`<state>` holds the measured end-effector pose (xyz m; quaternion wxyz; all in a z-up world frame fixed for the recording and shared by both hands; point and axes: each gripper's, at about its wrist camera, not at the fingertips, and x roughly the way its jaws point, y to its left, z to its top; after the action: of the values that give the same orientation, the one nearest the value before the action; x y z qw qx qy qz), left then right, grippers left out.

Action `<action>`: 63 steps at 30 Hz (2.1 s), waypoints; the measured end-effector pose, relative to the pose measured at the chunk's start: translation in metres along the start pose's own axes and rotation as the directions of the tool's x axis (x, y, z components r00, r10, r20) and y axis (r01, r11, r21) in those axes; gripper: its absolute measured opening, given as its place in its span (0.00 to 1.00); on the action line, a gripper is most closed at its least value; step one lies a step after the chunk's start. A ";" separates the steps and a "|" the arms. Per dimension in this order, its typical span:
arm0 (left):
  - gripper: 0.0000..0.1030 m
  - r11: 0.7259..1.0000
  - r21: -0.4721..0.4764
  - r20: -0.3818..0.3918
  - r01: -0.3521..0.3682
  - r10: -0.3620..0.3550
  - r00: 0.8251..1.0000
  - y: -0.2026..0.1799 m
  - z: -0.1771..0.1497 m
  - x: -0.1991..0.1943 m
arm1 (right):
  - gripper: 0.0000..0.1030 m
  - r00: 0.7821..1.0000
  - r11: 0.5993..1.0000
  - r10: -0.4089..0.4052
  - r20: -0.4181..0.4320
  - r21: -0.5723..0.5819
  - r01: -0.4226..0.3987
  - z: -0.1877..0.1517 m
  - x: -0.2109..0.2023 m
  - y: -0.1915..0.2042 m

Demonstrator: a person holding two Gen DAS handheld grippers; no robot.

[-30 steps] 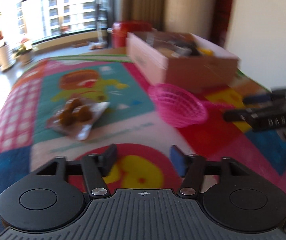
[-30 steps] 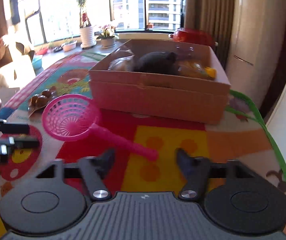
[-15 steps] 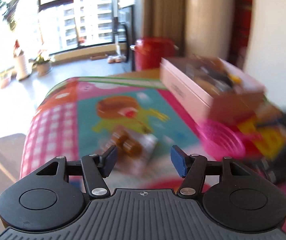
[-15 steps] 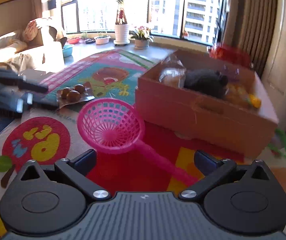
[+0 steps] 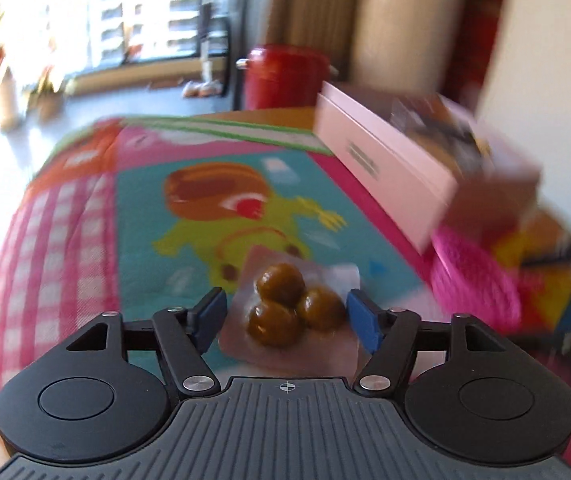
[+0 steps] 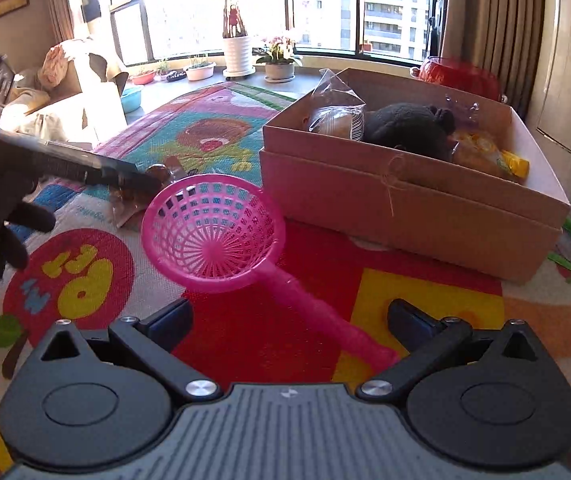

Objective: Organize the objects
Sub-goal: 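Grasp the tray of brown candies with the left tool while the right tool lifts the net, then carry the candy tray into the pink box and open the left tool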

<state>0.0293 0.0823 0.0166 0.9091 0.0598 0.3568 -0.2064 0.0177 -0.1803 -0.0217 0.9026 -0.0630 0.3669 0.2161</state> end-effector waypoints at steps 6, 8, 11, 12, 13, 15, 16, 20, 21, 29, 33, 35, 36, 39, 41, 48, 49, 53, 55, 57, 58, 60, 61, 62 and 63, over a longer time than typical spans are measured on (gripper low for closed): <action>0.73 0.999 0.028 -0.018 0.018 -0.017 1.000 -0.023 -0.003 0.000 | 1.00 1.000 1.000 0.000 -0.002 0.000 0.000 0.000 0.001 0.001; 0.77 0.998 0.056 -0.017 -0.016 0.017 1.000 -0.030 -0.003 0.003 | 1.00 1.000 1.000 -0.004 -0.005 -0.006 0.004 0.000 0.001 0.001; 0.79 0.998 0.064 -0.019 -0.025 0.026 0.999 -0.036 -0.001 0.008 | 1.00 1.000 1.000 -0.004 -0.004 -0.008 0.004 0.000 0.001 0.001; 0.79 0.998 0.064 -0.018 -0.029 0.030 0.999 -0.037 0.000 0.008 | 1.00 1.000 1.000 -0.002 -0.003 -0.005 0.002 -0.001 0.001 0.001; 0.79 0.998 0.058 -0.019 -0.029 0.030 0.999 -0.037 0.000 0.010 | 1.00 1.000 1.000 0.000 -0.002 -0.002 0.000 -0.001 0.001 0.001; 0.79 0.998 0.048 -0.017 -0.026 0.026 0.999 -0.036 0.000 0.011 | 1.00 1.000 1.000 0.000 -0.001 -0.001 0.000 0.000 0.001 0.000; 0.79 0.999 0.046 -0.014 -0.025 0.026 1.000 -0.036 -0.001 0.010 | 1.00 1.000 1.000 -0.003 0.000 -0.004 0.003 -0.001 0.002 0.001; 0.79 0.999 0.037 0.007 -0.028 0.028 1.000 -0.036 -0.004 0.009 | 1.00 1.000 1.000 -0.021 0.006 -0.011 0.021 -0.002 0.003 0.004; 0.79 0.999 0.035 0.013 -0.029 0.028 1.000 -0.036 -0.005 0.009 | 1.00 1.000 1.000 -0.023 0.010 -0.003 0.023 -0.002 0.003 0.004; 0.66 0.998 -0.054 0.052 -0.040 0.043 0.998 -0.031 -0.027 -0.019 | 1.00 1.000 1.000 -0.009 -0.004 -0.015 0.009 -0.005 -0.004 0.004; 0.66 0.995 -0.084 0.072 -0.053 0.059 0.996 -0.027 -0.043 -0.036 | 1.00 0.981 0.975 0.187 -0.053 -0.115 -0.192 -0.014 -0.022 0.030; 0.66 0.995 -0.091 0.077 -0.047 0.054 0.996 -0.025 -0.045 -0.038 | 1.00 0.962 0.945 0.267 -0.049 -0.184 -0.271 -0.017 -0.036 0.044; 0.66 0.995 -0.092 0.077 -0.047 0.054 0.996 -0.025 -0.044 -0.038 | 1.00 0.965 0.938 0.262 -0.028 -0.227 -0.261 -0.018 -0.042 0.051; 0.66 0.995 -0.074 0.075 -0.062 0.068 0.995 -0.026 -0.046 -0.038 | 1.00 0.982 0.941 0.182 0.049 -0.298 -0.160 -0.013 -0.050 0.060; 0.66 0.995 -0.068 0.077 -0.069 0.074 0.994 -0.027 -0.048 -0.039 | 1.00 0.990 0.960 0.117 0.080 -0.266 -0.091 -0.004 -0.045 0.056; 0.67 0.995 -0.061 0.079 -0.082 0.086 0.993 -0.030 -0.047 -0.039 | 1.00 0.998 0.999 -0.019 0.061 0.035 0.017 0.030 -0.005 0.019; 0.67 0.995 -0.059 0.079 -0.084 0.089 0.993 -0.031 -0.047 -0.039 | 1.00 0.998 0.999 -0.032 0.054 0.046 0.030 0.032 -0.002 0.019; 0.67 0.995 -0.059 0.080 -0.085 0.090 0.993 -0.032 -0.047 -0.038 | 1.00 0.994 0.996 -0.094 0.051 -0.004 0.094 0.035 0.013 0.035; 0.67 0.995 -0.057 0.080 -0.086 0.091 0.993 -0.032 -0.047 -0.038 | 1.00 0.993 0.993 -0.110 0.049 -0.030 0.112 0.034 0.017 0.042; 0.67 0.995 -0.058 0.080 -0.086 0.091 0.993 -0.032 -0.047 -0.038 | 1.00 0.992 0.991 -0.114 0.055 -0.058 0.117 0.035 0.019 0.047; 0.67 0.995 -0.055 0.080 -0.088 0.092 0.993 -0.032 -0.047 -0.038 | 1.00 0.992 0.990 -0.115 0.059 -0.077 0.119 0.035 0.020 0.050; 0.67 0.995 -0.057 0.081 -0.087 0.091 0.993 -0.033 -0.047 -0.038 | 0.87 0.991 0.986 -0.116 0.070 -0.111 0.123 0.035 0.020 0.054; 0.67 0.995 -0.061 0.082 -0.084 0.089 0.993 -0.033 -0.047 -0.038 | 0.82 0.990 0.982 -0.123 0.066 -0.135 0.131 0.035 0.020 0.056; 0.67 0.995 -0.065 0.083 -0.081 0.087 0.993 -0.032 -0.047 -0.038 | 0.81 0.989 0.978 -0.131 0.063 -0.155 0.140 0.034 0.020 0.058; 0.67 0.995 -0.068 0.084 -0.079 0.085 0.993 -0.032 -0.047 -0.038 | 0.81 0.989 0.976 -0.132 0.065 -0.168 0.141 0.032 0.019 0.058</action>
<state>-0.0389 0.0782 0.0088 0.9329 0.0362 0.3206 -0.1598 0.0249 -0.1125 -0.0088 0.9161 -0.1599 0.3173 0.1860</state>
